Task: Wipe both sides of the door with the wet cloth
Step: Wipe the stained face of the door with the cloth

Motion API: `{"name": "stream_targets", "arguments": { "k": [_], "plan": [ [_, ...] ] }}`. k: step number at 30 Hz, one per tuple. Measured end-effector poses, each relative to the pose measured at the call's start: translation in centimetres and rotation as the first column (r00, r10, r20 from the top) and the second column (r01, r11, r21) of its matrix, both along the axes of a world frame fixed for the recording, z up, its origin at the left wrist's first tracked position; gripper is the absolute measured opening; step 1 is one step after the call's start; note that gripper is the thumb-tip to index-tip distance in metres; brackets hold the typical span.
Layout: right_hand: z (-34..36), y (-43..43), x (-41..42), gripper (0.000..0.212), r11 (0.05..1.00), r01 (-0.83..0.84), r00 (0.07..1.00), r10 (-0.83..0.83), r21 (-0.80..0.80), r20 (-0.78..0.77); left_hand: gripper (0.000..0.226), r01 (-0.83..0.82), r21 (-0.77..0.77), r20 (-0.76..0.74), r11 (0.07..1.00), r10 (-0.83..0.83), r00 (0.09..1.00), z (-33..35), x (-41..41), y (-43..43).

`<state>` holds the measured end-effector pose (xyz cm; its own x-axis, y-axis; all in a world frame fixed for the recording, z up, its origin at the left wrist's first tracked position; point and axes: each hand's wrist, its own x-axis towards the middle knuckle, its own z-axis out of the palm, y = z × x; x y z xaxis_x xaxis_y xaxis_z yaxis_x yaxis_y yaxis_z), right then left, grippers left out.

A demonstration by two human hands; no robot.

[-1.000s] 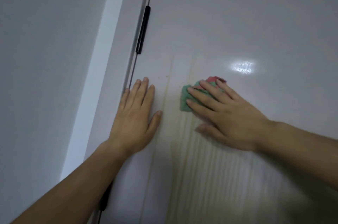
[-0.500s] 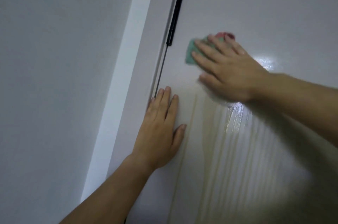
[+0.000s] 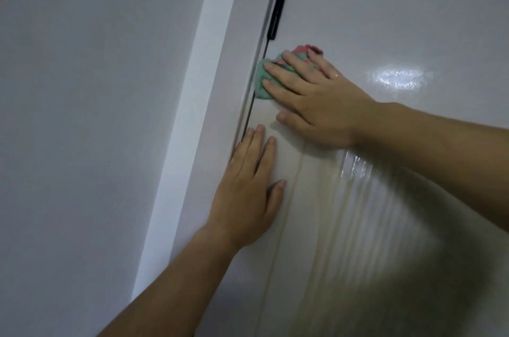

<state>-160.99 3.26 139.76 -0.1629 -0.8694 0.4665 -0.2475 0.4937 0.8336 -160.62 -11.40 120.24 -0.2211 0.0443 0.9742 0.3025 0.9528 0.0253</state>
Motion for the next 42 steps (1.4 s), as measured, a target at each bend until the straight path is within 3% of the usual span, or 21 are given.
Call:
{"name": "stream_targets", "arguments": {
  "k": [4, 8, 9, 12, 14, 16, 19, 20, 24, 26, 28, 30, 36, 38, 40, 42],
  "plan": [
    [-1.7, 6.7, 0.0, 0.067, 0.997, 0.035, 0.999, -0.033, 0.063, -0.020, 0.068, 0.019, -0.008, -0.009, 1.000, -0.019, 1.000, 0.1, 0.1, -0.1],
    [1.3, 9.7, 0.1, 0.069, 0.959, 0.054, 0.998, -0.056, -0.279, 0.000, 0.064, -0.044, 0.018, -0.013, 0.999, 0.044, 0.999, 0.6, 0.3, 0.7],
    [0.6, 9.6, 0.1, 0.071, 0.957, 0.048, 0.998, -0.055, -0.286, -0.017, 0.063, -0.055, 0.026, -0.016, 0.998, 0.056, 0.998, 0.8, 0.4, 1.0],
    [-5.5, 10.2, 0.0, 0.069, 0.999, 0.033, 0.999, -0.033, -0.003, -0.026, 0.064, -0.091, 0.049, -0.013, 0.995, 0.092, 0.996, 1.1, 0.5, 1.8],
    [-6.7, 12.0, 0.0, 0.065, 0.994, 0.031, 1.000, -0.031, 0.101, -0.006, 0.065, -0.106, 0.064, -0.001, 0.992, 0.106, 0.994, 1.0, 0.7, 2.2],
    [-4.4, 13.1, 0.0, 0.063, 0.998, 0.026, 0.999, -0.028, -0.054, -0.037, 0.065, -0.123, 0.069, -0.007, 0.990, 0.124, 0.992, 1.1, 1.0, 2.4],
    [-2.5, 14.2, 0.3, 0.066, 0.915, 0.034, 0.999, -0.039, -0.402, -0.003, 0.064, -0.139, 0.031, -0.035, 0.990, 0.140, 0.989, 2.1, 1.3, 3.0],
    [-3.8, 14.4, 0.3, 0.067, 0.915, 0.023, 0.999, -0.032, -0.402, -0.016, 0.064, -0.133, 0.003, -0.049, 0.991, 0.133, 0.990, 2.5, 1.3, 3.3],
    [-9.3, 17.2, 0.2, 0.063, 0.993, 0.038, 0.999, -0.040, -0.110, -0.009, 0.063, -0.098, -0.133, -0.076, 0.986, 0.088, 0.993, 3.7, 1.1, 5.1],
    [-7.3, 18.6, 0.1, 0.064, 0.976, 0.066, 0.997, -0.072, -0.210, -0.025, 0.064, -0.088, -0.190, -0.074, 0.978, 0.075, 0.994, 4.2, 0.9, 6.2],
    [-4.6, 19.7, 0.2, 0.066, 0.892, 0.080, 0.996, -0.088, -0.444, 0.004, 0.065, -0.074, -0.218, -0.079, 0.973, 0.058, 0.995, 4.8, 0.7, 7.4],
    [-4.5, 19.9, 0.2, 0.068, 0.829, 0.072, 0.997, -0.079, -0.554, 0.011, 0.065, -0.056, -0.234, -0.081, 0.971, 0.038, 0.996, 5.5, 0.6, 8.5],
    [-9.5, 23.1, 0.1, 0.065, 0.976, 0.098, 0.994, -0.106, -0.195, -0.031, 0.064, -0.068, -0.255, -0.080, 0.964, 0.049, 0.996, 5.8, 0.0, 10.7],
    [-7.0, 25.1, -0.1, 0.065, 0.928, 0.118, 0.989, -0.142, -0.354, -0.041, 0.064, -0.064, -0.238, -0.107, 0.969, 0.040, 0.993, 5.9, 0.1, 11.5],
    [-5.2, 26.3, 0.1, 0.067, 0.790, 0.126, 0.989, -0.144, -0.600, 0.017, 0.063, -0.046, -0.261, -0.140, 0.964, 0.009, 0.990, 6.5, 0.2, 12.7],
    [-7.0, 26.0, 0.1, 0.070, 0.746, 0.115, 0.990, -0.141, -0.656, 0.014, 0.063, -0.017, -0.294, -0.149, 0.956, -0.029, 0.988, 7.0, 0.2, 14.3]
  ]
}}
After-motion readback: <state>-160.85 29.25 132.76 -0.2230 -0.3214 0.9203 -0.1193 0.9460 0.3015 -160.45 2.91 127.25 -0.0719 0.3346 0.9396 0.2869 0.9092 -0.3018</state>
